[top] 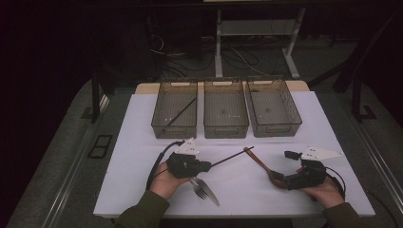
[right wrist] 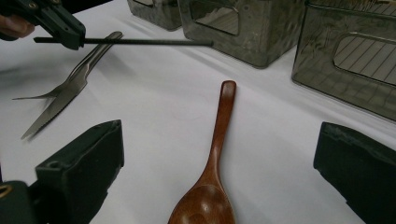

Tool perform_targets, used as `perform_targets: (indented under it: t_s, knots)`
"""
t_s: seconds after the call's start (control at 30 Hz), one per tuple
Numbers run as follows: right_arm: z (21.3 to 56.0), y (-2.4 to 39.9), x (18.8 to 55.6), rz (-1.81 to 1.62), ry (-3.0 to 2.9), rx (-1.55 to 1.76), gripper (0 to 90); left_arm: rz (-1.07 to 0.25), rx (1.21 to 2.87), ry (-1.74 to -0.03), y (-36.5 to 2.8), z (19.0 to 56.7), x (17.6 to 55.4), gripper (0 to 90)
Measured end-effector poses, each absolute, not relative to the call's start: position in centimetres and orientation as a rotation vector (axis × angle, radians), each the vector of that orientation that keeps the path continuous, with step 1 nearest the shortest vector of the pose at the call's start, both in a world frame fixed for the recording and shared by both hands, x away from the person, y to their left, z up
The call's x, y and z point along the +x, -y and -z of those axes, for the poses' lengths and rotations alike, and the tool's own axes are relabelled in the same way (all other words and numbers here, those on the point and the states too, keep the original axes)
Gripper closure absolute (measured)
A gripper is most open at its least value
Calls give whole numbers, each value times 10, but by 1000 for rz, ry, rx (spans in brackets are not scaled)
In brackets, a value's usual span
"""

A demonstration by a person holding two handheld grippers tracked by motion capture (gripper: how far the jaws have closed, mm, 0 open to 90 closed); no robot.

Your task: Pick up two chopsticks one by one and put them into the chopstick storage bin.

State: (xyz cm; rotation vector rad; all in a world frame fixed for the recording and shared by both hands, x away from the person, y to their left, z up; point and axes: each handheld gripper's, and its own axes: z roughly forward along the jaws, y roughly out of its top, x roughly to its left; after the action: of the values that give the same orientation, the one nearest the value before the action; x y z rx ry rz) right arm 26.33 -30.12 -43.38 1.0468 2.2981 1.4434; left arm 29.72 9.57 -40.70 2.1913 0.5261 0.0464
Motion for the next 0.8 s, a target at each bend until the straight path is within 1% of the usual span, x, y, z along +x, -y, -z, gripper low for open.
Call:
perform_targets:
  t_s: [0.8]
  knots:
    - [435,300,264,-1436,-2304,1043,12,-81,2155,-573,-124,382,310,849]
